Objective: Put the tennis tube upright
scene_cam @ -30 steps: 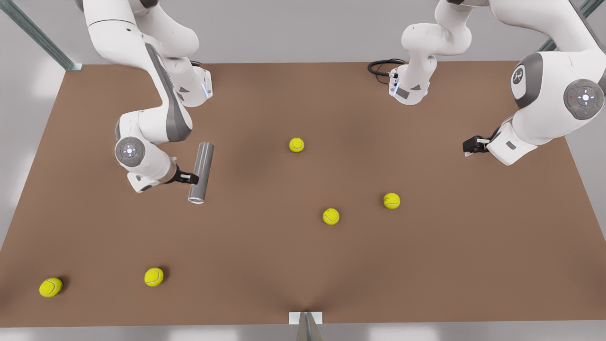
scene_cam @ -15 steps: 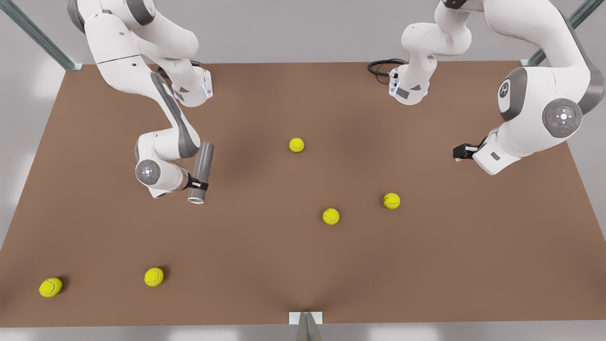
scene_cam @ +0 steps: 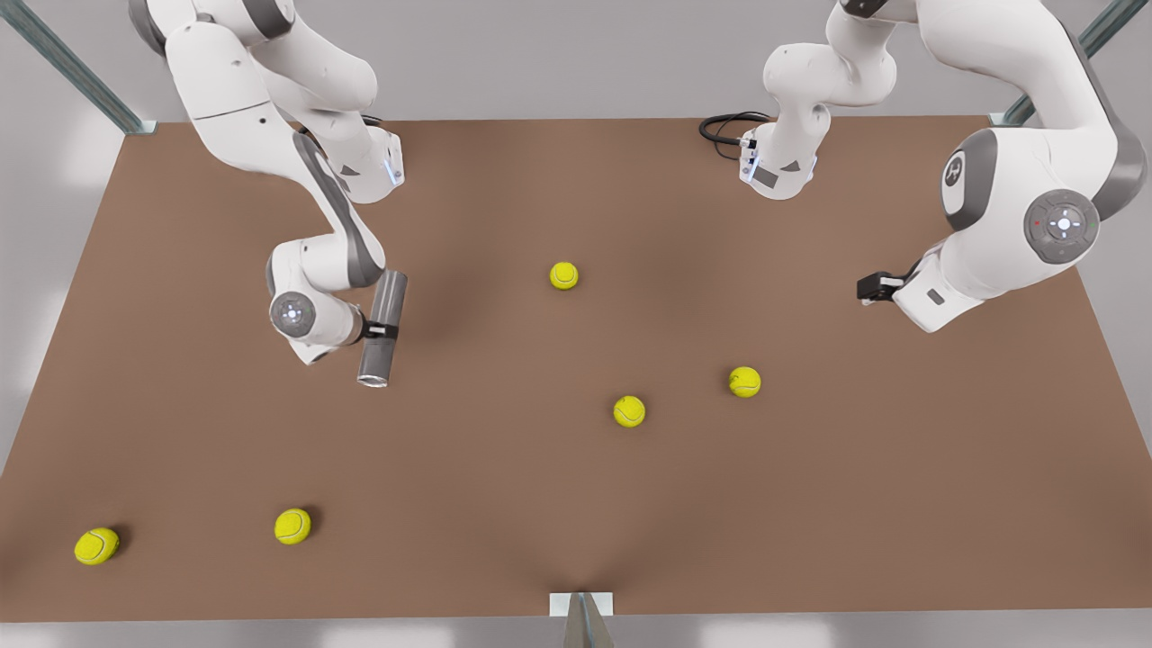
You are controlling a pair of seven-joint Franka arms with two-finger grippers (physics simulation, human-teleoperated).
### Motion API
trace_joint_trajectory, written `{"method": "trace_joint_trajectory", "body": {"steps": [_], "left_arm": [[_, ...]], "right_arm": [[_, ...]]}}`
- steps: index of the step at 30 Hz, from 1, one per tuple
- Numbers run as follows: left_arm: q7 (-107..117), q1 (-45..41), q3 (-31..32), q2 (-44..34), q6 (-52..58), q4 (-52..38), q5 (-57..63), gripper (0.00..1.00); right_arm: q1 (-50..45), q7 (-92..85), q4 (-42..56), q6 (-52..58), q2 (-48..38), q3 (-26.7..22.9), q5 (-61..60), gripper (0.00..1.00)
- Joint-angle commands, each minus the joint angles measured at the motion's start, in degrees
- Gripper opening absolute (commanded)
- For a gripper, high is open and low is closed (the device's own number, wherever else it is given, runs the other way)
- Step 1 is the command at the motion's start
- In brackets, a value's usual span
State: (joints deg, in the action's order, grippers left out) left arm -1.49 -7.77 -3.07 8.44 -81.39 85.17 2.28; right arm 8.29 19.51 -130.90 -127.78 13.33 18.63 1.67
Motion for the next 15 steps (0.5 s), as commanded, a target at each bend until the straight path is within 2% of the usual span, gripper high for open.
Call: {"method": "trace_joint_trajectory", "body": {"steps": [1, 7, 15], "left_arm": [[0.0, 0.0, 0.0, 0.0, 0.0, 0.0, 0.0, 1.00], [0.0, -0.1, 0.0, 0.0, 0.4, 0.0, 0.0, 1.00], [0.0, -0.7, 0.0, 0.1, 0.5, 0.0, 0.0, 1.00]], "right_arm": [[0.0, 0.0, -0.9, -1.1, -0.8, 0.0, 0.0, 1.00], [-0.4, -1.9, -3.6, -14.0, -0.9, 0.1, 0.1, 1.00], [-0.2, -2.0, -3.9, -13.0, 2.3, 0.0, 2.0, 1.00]]}}
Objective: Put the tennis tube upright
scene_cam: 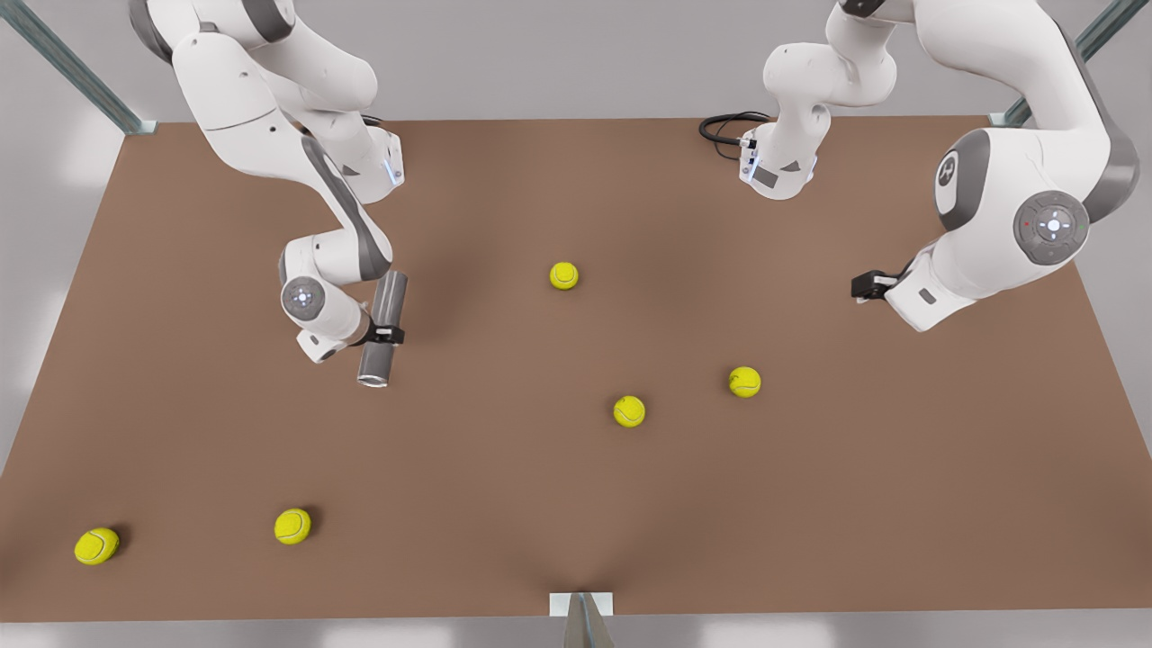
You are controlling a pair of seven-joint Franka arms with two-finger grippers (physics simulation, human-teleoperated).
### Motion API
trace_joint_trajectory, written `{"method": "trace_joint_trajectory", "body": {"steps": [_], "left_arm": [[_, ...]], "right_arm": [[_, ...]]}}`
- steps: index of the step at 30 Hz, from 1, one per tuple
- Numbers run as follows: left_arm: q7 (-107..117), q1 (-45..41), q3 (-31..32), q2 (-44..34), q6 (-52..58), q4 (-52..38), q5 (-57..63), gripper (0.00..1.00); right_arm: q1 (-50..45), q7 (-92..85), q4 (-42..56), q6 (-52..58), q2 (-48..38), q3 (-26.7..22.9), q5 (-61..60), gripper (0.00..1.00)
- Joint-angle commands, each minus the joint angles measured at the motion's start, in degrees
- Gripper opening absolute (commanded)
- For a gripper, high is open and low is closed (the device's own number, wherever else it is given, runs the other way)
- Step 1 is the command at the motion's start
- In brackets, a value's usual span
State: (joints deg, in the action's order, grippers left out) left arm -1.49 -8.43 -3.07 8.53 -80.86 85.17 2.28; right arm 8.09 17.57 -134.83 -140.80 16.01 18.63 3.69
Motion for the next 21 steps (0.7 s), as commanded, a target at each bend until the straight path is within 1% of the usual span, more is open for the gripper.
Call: {"method": "trace_joint_trajectory", "body": {"steps": [1, 5, 14, 17, 19, 21], "left_arm": [[0.0, 0.0, 0.0, 0.0, 0.0, 0.0, 0.0, 1.00], [0.0, 0.0, 0.0, 0.0, 0.0, 0.0, 0.0, 1.00], [0.0, 0.0, 0.0, 0.0, 0.4, 0.0, 0.0, 1.00], [0.0, 0.0, 0.0, 0.0, 0.4, 0.1, 0.0, 1.00], [0.0, 0.0, 0.0, 0.0, 0.4, 0.2, 0.0, 1.00], [0.0, 0.0, 0.0, 0.3, 0.4, 0.2, 0.0, 1.00]], "right_arm": [[0.0, 0.0, 0.0, 0.0, 0.2, 0.0, 0.0, 1.00], [0.0, 0.0, 0.5, -0.5, 2.7, -0.1, 0.1, 1.00], [0.7, 0.2, 0.7, -1.8, 4.0, -0.1, 0.9, 1.00], [0.7, 0.2, 0.7, -1.8, 4.1, -0.1, 0.9, 0.92], [0.7, 0.2, 0.7, -1.8, 4.2, -0.1, 0.9, 0.89], [0.7, 0.2, 0.7, -1.8, 4.2, -0.1, 0.9, 0.84]]}}
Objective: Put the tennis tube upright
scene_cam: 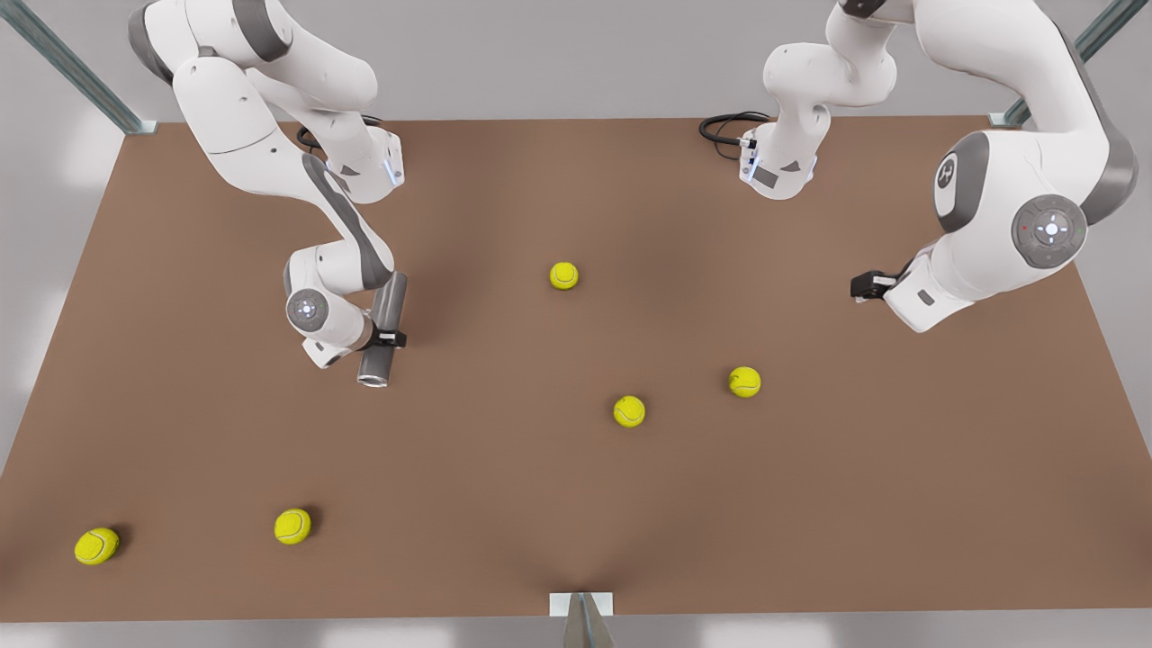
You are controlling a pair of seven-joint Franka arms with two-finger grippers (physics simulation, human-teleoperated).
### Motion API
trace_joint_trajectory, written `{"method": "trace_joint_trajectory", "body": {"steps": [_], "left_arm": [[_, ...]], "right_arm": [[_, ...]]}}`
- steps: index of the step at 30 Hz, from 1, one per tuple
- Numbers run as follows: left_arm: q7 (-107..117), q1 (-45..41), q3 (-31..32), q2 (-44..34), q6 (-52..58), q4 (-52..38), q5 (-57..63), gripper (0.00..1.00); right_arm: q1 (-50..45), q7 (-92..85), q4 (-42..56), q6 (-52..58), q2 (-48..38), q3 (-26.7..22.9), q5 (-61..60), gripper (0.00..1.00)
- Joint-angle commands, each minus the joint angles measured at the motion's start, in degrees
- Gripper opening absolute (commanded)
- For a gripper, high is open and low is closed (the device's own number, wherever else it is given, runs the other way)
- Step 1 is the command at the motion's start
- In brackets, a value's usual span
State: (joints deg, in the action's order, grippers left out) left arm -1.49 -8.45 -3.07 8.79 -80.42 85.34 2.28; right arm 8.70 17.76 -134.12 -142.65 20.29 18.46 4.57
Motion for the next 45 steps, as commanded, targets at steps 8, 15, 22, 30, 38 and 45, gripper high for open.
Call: {"method": "trace_joint_trajectory", "body": {"steps": [8, 15, 22, 30, 38, 45], "left_arm": [[0.0, 0.0, 0.0, 0.0, 0.4, 0.0, 0.0, 1.00], [0.0, 0.0, 0.0, 0.1, 0.7, 0.0, 0.0, 1.00], [0.1, 0.0, 0.0, 0.1, 1.1, 0.0, 0.0, 1.00], [0.1, -0.1, 0.0, 0.1, 1.1, 0.0, 0.0, 1.00], [0.2, 0.0, 0.0, 0.1, 1.5, 0.0, -0.1, 1.00], [0.2, -0.1, 0.0, 0.0, 1.5, 0.0, -0.1, 1.00]], "right_arm": [[0.1, 0.0, 0.1, -0.2, 0.5, 0.0, 0.0, 0.84], [0.0, 0.1, 0.2, -0.1, 0.5, 0.0, 0.1, 0.70], [-0.4, 0.4, 0.5, 0.1, 0.4, 0.0, 0.1, 0.69], [-0.9, 0.0, 2.6, 4.1, -0.9, 0.2, 0.3, 0.70], [-1.8, -0.1, 7.7, 9.3, -2.9, 3.2, 0.3, 0.72], [-8.3, -0.1, 12.4, 13.4, -2.8, 3.2, 0.3, 0.72]]}}
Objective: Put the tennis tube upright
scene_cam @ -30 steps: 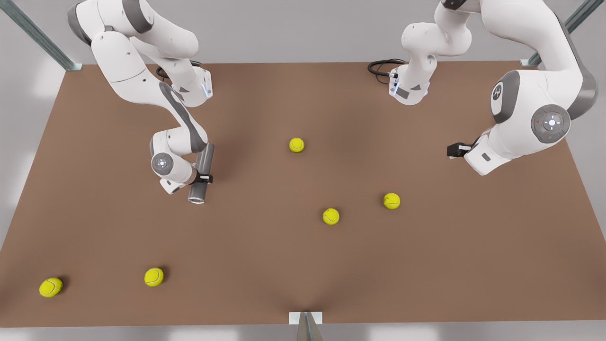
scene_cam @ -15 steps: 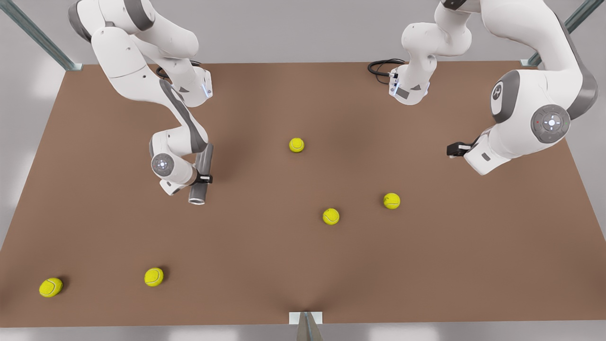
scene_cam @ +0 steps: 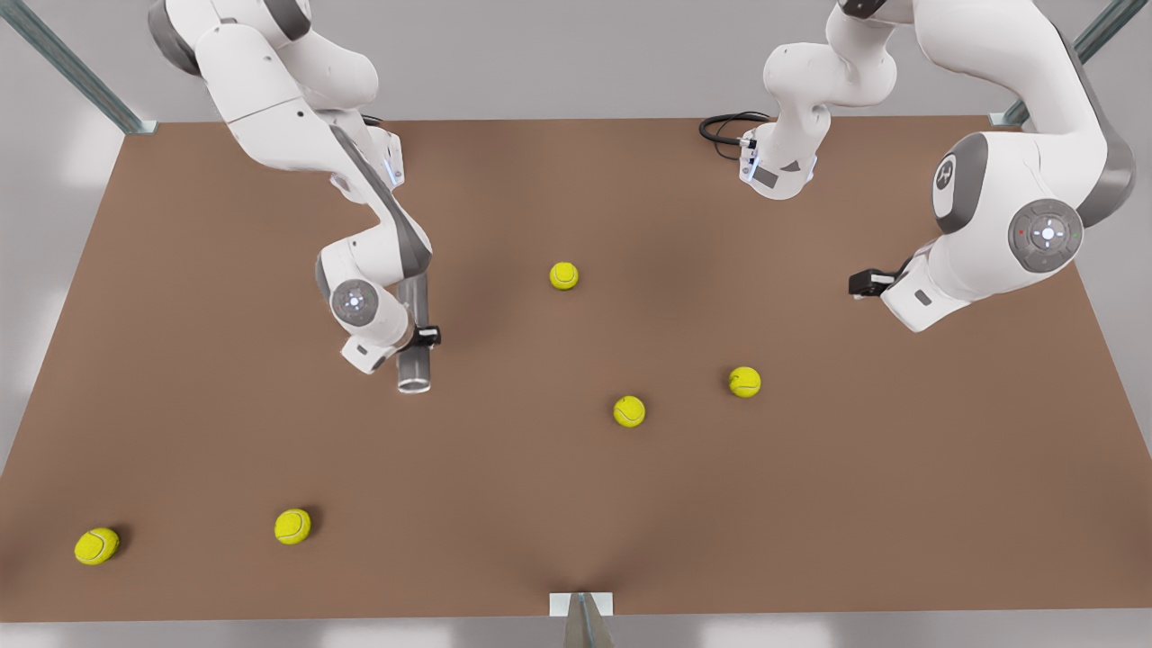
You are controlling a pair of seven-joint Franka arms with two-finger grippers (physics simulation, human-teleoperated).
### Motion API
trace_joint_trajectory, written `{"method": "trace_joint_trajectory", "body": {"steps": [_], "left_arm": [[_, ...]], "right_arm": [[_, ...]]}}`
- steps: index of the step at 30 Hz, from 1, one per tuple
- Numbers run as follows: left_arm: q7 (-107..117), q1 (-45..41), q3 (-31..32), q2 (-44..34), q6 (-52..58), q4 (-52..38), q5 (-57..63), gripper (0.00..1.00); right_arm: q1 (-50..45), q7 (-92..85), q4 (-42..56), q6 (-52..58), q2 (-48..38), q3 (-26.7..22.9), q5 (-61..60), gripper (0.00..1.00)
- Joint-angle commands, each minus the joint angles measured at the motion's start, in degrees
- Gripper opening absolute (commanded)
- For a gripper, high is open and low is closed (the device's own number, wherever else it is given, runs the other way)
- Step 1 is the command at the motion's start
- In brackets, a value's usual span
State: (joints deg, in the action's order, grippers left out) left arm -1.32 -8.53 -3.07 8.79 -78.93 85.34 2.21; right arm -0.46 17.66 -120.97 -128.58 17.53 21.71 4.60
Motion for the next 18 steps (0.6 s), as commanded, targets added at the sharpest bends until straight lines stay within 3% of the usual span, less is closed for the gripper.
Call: {"method": "trace_joint_trajectory", "body": {"steps": [1, 12, 18], "left_arm": [[0.0, 0.0, 0.0, 0.0, 0.0, 0.0, 0.0, 1.00], [0.0, -0.1, 0.0, 0.0, 0.0, 0.0, 0.0, 1.00], [0.1, -0.1, 0.0, 0.0, 0.0, 0.0, 0.0, 1.00]], "right_arm": [[-0.2, 0.2, 0.9, 0.9, 0.1, 0.0, 0.3, 0.72], [-13.6, -2.9, 12.2, 7.5, 1.2, 0.0, 2.0, 0.72], [-20.8, -6.9, 25.7, 14.1, 9.1, -0.2, 6.9, 0.72]]}}
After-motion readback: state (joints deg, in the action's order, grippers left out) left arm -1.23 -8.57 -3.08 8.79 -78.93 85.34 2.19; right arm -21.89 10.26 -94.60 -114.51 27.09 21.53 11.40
